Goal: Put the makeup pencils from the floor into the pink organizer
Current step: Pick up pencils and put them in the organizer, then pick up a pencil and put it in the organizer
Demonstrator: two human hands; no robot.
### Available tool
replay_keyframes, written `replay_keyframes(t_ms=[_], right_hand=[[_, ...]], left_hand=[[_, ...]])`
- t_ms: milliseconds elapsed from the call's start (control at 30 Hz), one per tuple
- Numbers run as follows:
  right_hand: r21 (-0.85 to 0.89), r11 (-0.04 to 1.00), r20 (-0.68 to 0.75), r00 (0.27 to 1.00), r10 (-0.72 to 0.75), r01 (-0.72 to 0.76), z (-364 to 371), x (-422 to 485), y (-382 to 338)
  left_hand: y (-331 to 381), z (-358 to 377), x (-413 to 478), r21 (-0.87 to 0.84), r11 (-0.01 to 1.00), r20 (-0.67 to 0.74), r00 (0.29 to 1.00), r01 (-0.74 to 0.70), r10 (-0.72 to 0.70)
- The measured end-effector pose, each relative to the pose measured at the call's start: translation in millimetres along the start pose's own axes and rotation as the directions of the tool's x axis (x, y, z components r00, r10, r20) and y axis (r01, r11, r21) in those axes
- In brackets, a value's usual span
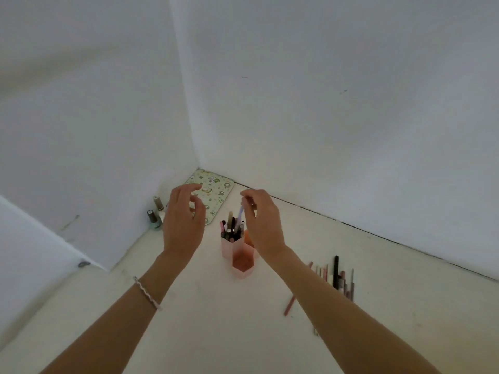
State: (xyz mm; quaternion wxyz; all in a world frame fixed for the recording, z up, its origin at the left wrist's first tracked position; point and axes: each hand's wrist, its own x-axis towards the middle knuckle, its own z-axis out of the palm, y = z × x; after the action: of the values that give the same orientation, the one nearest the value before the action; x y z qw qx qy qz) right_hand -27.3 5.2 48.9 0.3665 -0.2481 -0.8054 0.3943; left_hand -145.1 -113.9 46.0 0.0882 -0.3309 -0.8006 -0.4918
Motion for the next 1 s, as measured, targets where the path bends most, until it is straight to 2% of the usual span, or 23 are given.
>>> replay_keyframes(t_ms=[67, 167, 233, 300, 367, 433, 467, 533, 600, 700, 800, 900, 1000], right_hand=[[-0.127, 0.985, 0.117, 0.988, -0.1, 0.115, 7, -4, 8], [-0.32, 0.897, 0.37, 0.912, -0.178, 0.305, 13, -11, 19], [-0.392, 0.843, 0.4, 0.894, -0.204, 0.368, 11, -17, 23], [-0.389, 0.879, 0.235, 0.952, -0.196, 0.277, 1, -19, 26], [-0.344, 0.933, 0.014, 0.994, -0.106, 0.105, -17, -15, 32], [-0.314, 0.948, -0.067, 0.997, 0.033, -0.053, -37, -10, 42], [-0.293, 0.948, -0.08, 0.991, 0.106, -0.125, -47, -10, 49], [-0.221, 0.941, -0.102, 0.966, 0.239, -0.256, -68, -13, 63], [-0.198, 0.919, -0.105, 0.94, 0.325, -0.34, -90, -21, 78], [-0.245, 0.888, -0.077, 0.921, 0.383, -0.39, -118, -36, 98], [-0.259, 0.86, -0.039, 0.895, 0.445, -0.439, -136, -47, 113], [-0.31, 0.822, -0.003, 0.865, 0.501, -0.477, -143, -58, 129], [-0.427, 0.754, 0.065, 0.815, 0.576, -0.499, -145, -63, 143]], left_hand=[[3, 1, -2, -0.02, 1.0, -0.006, 1.0, 0.013, -0.013], [10, 6, -5, -0.059, 0.998, 0.001, 1.0, 0.027, -0.027], [17, 11, -6, -0.089, 0.995, 0.005, 0.999, 0.04, -0.04], [28, 19, -10, -0.113, 0.993, 0.002, 0.999, 0.035, -0.035], [43, 34, -22, -0.126, 0.992, 0.036, 0.999, -0.004, 0.009], [60, 56, -41, -0.119, 0.993, 0.199, 0.979, -0.02, 0.044], [68, 70, -52, -0.084, 0.996, 0.342, 0.939, -0.016, 0.044], [80, 101, -78, 0.045, 0.997, 0.617, 0.787, -0.057, 0.017], [85, 131, -103, 0.184, 0.978, 0.746, 0.662, -0.096, -0.075], [85, 162, -131, 0.347, 0.932, 0.775, 0.591, -0.102, -0.224], [80, 179, -149, 0.415, 0.894, 0.795, 0.545, -0.168, -0.266], [72, 186, -156, 0.456, 0.863, 0.796, 0.534, -0.216, -0.286], [69, 187, -147, 0.432, 0.893, 0.799, 0.513, -0.126, -0.314]])
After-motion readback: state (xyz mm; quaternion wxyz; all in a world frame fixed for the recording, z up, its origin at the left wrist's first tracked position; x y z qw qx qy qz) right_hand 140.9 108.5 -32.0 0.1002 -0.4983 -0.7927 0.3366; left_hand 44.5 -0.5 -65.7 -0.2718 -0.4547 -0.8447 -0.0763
